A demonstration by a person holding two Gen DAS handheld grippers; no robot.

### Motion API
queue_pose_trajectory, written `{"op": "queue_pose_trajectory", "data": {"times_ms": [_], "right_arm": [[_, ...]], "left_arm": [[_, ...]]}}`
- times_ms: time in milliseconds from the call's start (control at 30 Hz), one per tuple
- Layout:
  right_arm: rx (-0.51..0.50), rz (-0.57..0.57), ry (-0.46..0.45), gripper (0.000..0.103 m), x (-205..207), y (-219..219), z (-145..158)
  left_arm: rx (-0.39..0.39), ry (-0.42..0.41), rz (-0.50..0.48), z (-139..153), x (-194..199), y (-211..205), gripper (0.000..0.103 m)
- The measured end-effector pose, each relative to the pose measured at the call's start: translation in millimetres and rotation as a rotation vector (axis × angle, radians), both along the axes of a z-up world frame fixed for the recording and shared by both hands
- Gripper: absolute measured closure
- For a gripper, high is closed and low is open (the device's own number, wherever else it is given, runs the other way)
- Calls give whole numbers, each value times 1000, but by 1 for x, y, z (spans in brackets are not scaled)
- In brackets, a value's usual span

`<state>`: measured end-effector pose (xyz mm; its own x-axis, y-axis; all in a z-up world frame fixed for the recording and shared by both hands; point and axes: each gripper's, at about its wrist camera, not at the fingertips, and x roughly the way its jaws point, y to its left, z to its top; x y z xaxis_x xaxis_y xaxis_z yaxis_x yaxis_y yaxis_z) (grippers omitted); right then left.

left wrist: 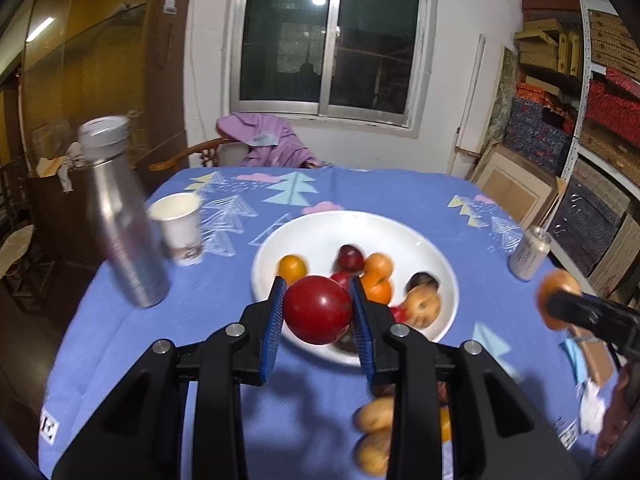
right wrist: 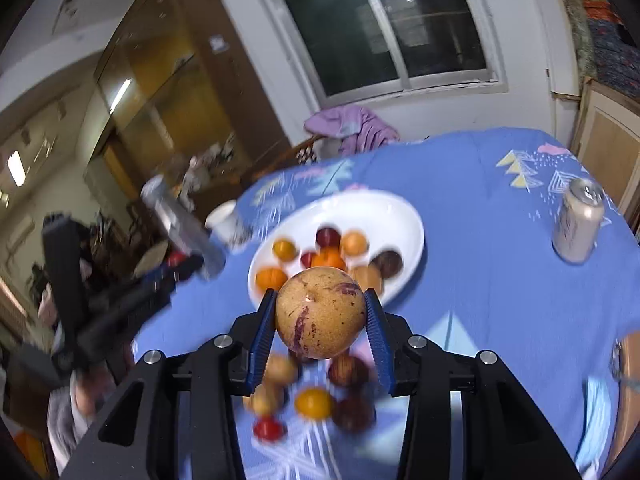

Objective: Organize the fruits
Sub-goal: 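Lower the tomato and striped fruit onto the white plate, opening both grippers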

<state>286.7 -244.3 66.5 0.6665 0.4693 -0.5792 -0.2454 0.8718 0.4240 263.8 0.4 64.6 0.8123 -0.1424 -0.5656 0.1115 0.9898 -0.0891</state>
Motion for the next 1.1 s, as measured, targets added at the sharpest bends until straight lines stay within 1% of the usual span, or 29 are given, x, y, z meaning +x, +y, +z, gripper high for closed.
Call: {"op": "queue_pose_trajectory", "data": {"times_ms": [33,100,200,267,333,400,433,467,500,567,633,700,767,800,867,900,933,967,1000,1033,1100], "right_arm": [[24,-17,13,59,13,0,-2],[52,-33,67,59,42,8,-18],[49,-50,132,59,73,19,-49],[42,-62,163,59,92,22,-67],[34,-74,180,59,105,23,-78],[34,-93,178,59,119,23,-82],[35,-96,174,59,123,24,-83],[33,-94,170,59,128,27,-85],[29,-88,168,59,131,29,-86],[44,-87,164,58,134,31,-90],[71,-87,159,54,136,30,-93],[86,-89,162,50,136,26,-91],[109,-103,154,49,134,20,-83],[121,-106,147,47,131,16,-77],[145,-114,127,39,120,9,-61],[158,-120,115,33,112,4,-53],[169,-121,102,28,103,1,-44],[174,-116,91,26,93,-2,-37],[177,-105,72,21,78,-5,-30],[177,-103,53,12,65,-9,-25],[167,-111,27,4,35,-17,-25]], "left_arm": [[3,11,-9,-3,10,-8,72],[11,39,-17,-16,29,-23,72],[-14,104,-18,-46,55,-32,72],[16,150,-22,-64,70,-36,72],[37,160,-25,-73,78,-37,71],[55,154,-37,-74,81,-40,71],[61,157,-48,-74,83,-42,65],[67,148,-53,-74,83,-44,54],[81,137,-52,-74,83,-46,50],[116,119,-51,-74,81,-50,35],[124,104,-51,-72,80,-50,30],[122,101,-50,-69,78,-46,28],[107,87,-35,-64,72,-39,17],[101,76,-23,-60,69,-36,15],[91,52,1,-53,60,-27,12],[85,42,11,-50,55,-22,12],[77,38,18,-48,51,-19,10],[64,38,26,-47,46,-15,9],[54,43,30,-48,40,-11,9],[47,51,29,-50,33,-9,9],[48,64,19,-56,14,-6,9]]}}
